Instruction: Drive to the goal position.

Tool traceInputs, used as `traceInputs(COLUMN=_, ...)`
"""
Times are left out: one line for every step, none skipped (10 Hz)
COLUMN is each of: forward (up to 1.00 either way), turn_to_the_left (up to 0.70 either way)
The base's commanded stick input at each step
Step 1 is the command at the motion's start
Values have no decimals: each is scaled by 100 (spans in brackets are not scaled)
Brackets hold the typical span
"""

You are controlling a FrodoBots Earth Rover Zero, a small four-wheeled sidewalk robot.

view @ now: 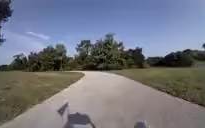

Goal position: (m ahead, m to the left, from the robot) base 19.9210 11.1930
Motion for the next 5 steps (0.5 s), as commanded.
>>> traceInputs(forward=100, turn_to_the_left=2)
traceInputs(forward=100, turn_to_the_left=2)
traceInputs(forward=100, turn_to_the_left=2)
traceInputs(forward=100, turn_to_the_left=2)
traceInputs(forward=100, turn_to_the_left=2)
